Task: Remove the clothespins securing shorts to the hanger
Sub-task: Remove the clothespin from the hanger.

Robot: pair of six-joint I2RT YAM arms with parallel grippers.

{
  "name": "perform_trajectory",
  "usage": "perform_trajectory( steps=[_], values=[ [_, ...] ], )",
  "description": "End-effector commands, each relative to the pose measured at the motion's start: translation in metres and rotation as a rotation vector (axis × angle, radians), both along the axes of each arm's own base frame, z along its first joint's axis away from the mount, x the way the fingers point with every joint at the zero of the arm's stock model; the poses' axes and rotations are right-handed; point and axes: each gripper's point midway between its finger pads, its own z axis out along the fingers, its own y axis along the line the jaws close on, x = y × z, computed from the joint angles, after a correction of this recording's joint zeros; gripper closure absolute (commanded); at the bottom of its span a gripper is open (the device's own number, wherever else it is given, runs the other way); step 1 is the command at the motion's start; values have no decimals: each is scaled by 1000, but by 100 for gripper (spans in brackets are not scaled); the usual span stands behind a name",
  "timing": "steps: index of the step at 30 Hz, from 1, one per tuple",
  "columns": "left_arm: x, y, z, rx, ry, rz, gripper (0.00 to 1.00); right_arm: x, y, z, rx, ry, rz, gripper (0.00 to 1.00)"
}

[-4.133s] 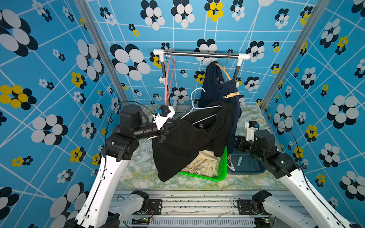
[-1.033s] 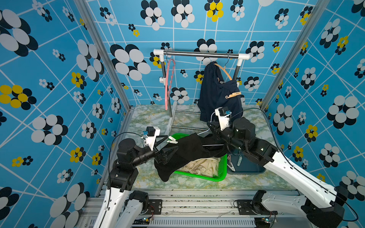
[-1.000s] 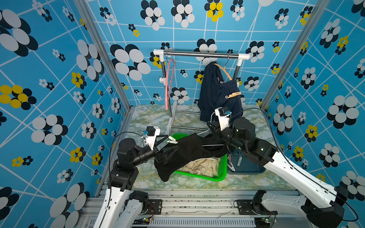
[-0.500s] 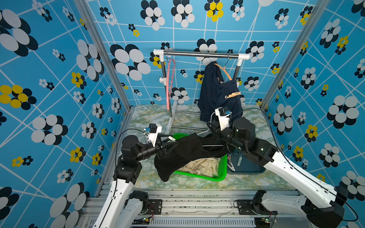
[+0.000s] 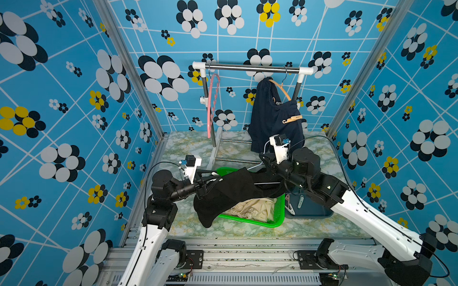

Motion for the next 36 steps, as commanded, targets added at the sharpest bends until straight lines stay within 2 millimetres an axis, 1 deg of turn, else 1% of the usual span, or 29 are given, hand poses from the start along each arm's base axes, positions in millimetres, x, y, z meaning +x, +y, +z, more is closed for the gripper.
perform_trajectory(
  steps=[1, 7, 15, 21, 24, 27, 31, 36],
  values=[
    [-4, 0, 0, 0, -10, -17, 76, -5, -1, 20, 65, -28, 12, 100],
    [-3, 2, 5, -6, -1, 0, 100, -6, -1, 20, 65, -25, 16, 100],
    [-2, 10, 23, -24, 26, 83, 100, -6, -2, 11, 41, -3, 9, 100],
    [0, 21, 40, -46, 65, 182, 100, -3, -6, -3, 1, 28, -15, 100],
    [0, 25, 45, -47, 75, 210, 100, -2, -11, -10, -21, 38, -43, 100],
    [0, 25, 43, -31, 102, 213, 100, 1, -21, -12, -33, 35, -93, 100],
    [2, 28, 39, -24, 111, 239, 100, 1, -34, -8, -47, 23, -145, 100],
    [3, 31, 49, -41, 92, 259, 100, 2, -48, -12, -103, 26, -200, 100]
  ],
)
